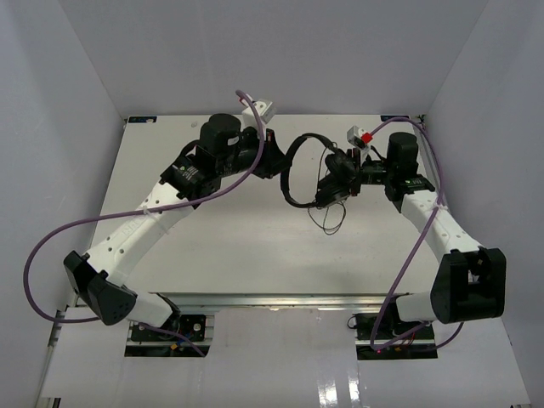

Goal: Wrap the headphones

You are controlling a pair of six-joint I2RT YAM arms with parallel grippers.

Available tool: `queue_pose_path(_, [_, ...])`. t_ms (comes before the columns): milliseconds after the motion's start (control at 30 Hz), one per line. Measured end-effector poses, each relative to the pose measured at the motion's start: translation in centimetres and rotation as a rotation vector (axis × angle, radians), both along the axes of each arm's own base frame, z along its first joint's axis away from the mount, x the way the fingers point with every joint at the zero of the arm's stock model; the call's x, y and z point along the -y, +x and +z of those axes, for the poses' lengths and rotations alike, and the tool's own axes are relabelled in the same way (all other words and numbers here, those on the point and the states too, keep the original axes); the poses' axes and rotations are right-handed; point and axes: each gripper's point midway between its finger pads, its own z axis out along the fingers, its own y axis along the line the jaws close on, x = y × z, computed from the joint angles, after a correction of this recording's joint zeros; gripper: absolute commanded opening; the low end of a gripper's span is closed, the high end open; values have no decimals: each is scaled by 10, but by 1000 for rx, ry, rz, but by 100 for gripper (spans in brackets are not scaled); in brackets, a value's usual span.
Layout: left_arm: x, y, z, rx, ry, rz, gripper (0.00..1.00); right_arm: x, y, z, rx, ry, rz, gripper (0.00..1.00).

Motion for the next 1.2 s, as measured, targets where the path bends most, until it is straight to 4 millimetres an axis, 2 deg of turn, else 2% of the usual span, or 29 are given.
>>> queue_pose_path(67, [2,2,24,22,-34,6,0,-5,2,-1,-27,22,23,21])
queue_pose_path(133, [5,3,38,34,-58,9,0,-11,3,-3,-43,33,43,23])
queue_pose_path(267, [8,6,48,23,-64,16,0,-21,3,-4,-62,46,70,27])
queue_pose_path(400, [10,15,64,26,-67,45,0,-24,3,-5,-58,54,80,42])
queue_pose_path(533, [8,19,102,73,-117,75,0,-23,-4,-20,-89,53,90,57])
queue_pose_path(600, [6,17,125,105,-156,83,0,-22,-10,-27,-114,52,102,60])
queue_pose_path(767, [-2,9,169,161,-233,92,0,-22,-21,-27,-117,65,166,73])
queue_pose_path(867, [-4,7,178,169,-252,96,0,-22,-28,-26,-104,72,206,77])
queue_pose_path(1000, [-2,11,176,157,-251,107,0,-23,-38,-31,-97,73,252,75])
queue_pose_path(1200, [1,21,167,127,-232,136,0,-27,-46,-40,-77,59,277,58])
